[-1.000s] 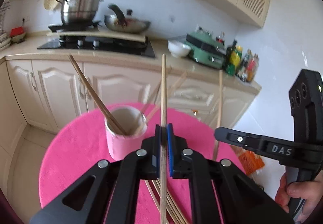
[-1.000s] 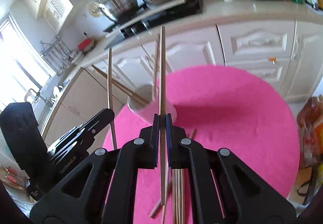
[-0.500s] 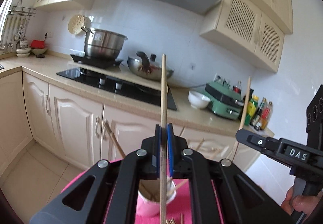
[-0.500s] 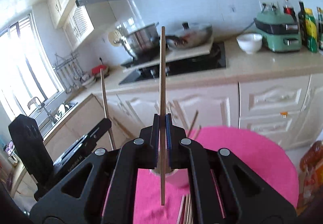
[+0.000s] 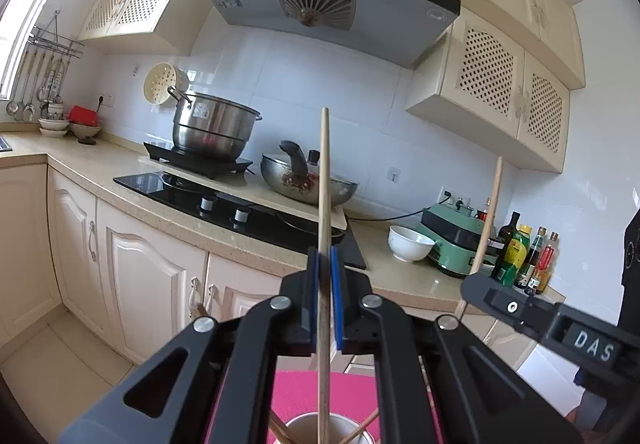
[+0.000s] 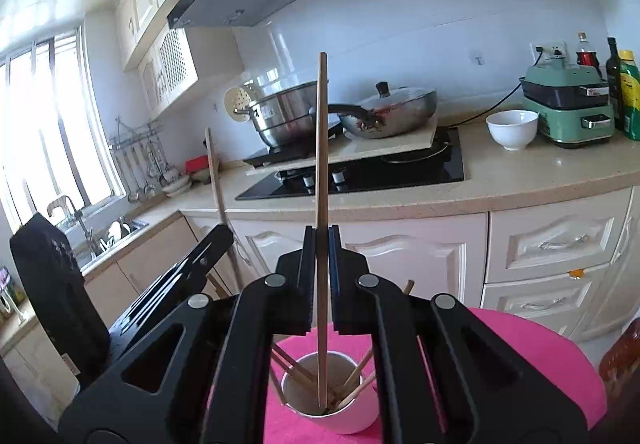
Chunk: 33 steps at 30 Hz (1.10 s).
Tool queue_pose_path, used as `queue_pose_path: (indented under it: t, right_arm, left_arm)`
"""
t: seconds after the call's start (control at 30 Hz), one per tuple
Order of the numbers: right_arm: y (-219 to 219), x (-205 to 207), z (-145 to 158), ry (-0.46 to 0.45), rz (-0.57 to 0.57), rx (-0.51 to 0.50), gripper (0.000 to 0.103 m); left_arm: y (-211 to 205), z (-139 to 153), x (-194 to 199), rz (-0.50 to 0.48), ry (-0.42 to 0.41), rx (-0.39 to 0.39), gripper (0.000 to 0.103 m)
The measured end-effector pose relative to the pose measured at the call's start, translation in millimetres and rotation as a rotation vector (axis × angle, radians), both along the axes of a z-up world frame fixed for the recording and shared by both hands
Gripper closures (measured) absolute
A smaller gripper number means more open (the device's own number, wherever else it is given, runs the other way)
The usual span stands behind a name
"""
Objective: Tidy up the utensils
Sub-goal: 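Lower both held chopsticks into the pink cup, then open the left gripper, then the right gripper, releasing chopsticks into the cup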
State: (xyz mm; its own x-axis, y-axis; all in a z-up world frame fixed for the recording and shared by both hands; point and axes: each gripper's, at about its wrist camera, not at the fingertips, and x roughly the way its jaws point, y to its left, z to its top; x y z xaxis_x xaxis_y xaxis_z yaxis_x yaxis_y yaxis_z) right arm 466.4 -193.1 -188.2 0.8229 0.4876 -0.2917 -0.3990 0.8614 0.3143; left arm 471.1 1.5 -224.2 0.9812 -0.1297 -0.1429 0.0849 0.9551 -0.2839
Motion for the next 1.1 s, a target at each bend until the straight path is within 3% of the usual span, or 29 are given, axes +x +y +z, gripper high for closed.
queue_pose_path:
  t: [0.43,1.0,1.1]
  right_arm:
    - [2,-6,-31,0.039,0.01,-0.059,0.096]
    - [12,-17,-54,0.132,0.034,-0.143,0.096]
    - [13,-17,-55,0.144,0.032,-0.148,0.096]
  left_arm:
    - [-12,-43,1,0.014,0.064,0.05,0.097]
    - [-6,-68,-24,0.007,0.246,0.075,0.096]
    - [-6,-67,-27,0.004,0.269,0.078,0.078]
